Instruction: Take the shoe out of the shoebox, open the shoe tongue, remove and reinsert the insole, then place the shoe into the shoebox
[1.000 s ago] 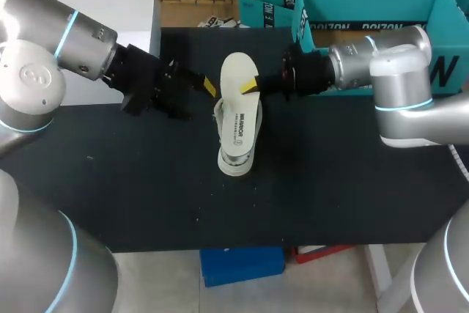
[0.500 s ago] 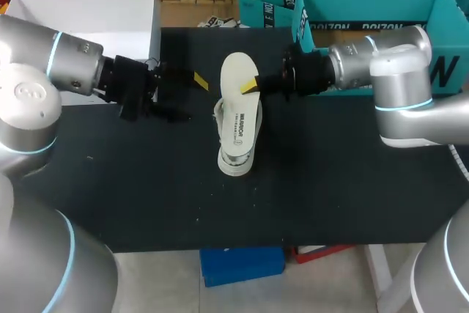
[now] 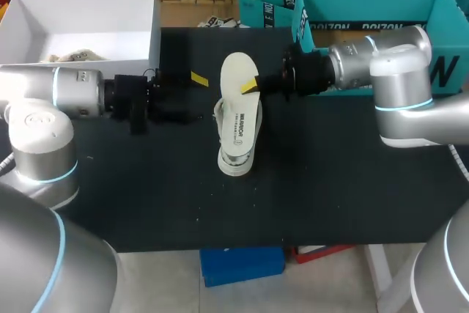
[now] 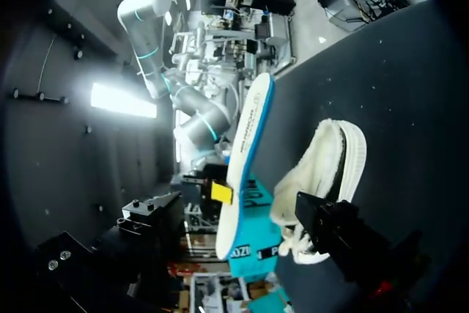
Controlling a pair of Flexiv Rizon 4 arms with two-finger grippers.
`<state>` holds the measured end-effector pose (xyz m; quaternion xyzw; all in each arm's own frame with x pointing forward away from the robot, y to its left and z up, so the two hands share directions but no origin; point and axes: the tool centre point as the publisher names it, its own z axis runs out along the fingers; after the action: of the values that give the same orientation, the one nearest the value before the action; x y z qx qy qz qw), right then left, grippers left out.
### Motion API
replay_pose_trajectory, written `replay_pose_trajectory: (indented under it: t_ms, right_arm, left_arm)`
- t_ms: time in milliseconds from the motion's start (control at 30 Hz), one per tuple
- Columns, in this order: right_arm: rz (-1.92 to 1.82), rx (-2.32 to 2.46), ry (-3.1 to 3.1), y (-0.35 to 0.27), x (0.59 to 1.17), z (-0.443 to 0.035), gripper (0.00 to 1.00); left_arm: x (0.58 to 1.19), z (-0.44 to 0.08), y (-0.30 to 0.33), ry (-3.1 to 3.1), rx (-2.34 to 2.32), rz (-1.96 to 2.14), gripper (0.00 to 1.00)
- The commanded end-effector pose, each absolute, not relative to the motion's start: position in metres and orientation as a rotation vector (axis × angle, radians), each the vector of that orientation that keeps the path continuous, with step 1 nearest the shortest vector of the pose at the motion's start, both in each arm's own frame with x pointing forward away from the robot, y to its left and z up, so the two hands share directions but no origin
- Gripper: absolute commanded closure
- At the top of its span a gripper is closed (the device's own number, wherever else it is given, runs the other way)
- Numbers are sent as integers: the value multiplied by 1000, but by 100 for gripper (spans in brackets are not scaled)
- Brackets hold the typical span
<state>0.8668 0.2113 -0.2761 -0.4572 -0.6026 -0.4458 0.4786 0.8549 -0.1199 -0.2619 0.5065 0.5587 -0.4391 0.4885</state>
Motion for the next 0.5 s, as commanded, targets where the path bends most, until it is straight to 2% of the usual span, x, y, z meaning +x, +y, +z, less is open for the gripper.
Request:
replay_pose_trajectory:
  t_ms: [33,200,233,267,333,400,433,500]
  right_arm:
    - [-1087,-1117,-1472,212,867,-277,100]
    - [-1087,-1117,-1472,212,867,-277,100]
    - [-1087,-1117,-1472,212,867,-277,100]
    - [-1087,-1117,-1472,212,867,-277,100]
    - [-1087,-1117,-1472,212,867,-277,100]
    - [-1087,-1117,-1472,212,867,-277,100]
    - [-1087,-1117,-1472,212,867,-277,100]
    - [-1087,-1117,-1472,212,867,-277,100]
  left_arm:
    - [858,-269,-134,1306,1206,-1039,0]
    - [862,-269,-144,1263,1173,-1010,2]
    - [863,-270,-146,1259,1167,-1009,12]
    - [864,-270,-148,1261,1173,-998,17]
    - [865,-272,-152,1262,1164,-1000,19]
    - [867,-275,-155,1270,1154,-996,37]
    - [868,-276,-156,1273,1145,-1001,42]
    - [871,-276,-158,1273,1142,-994,41]
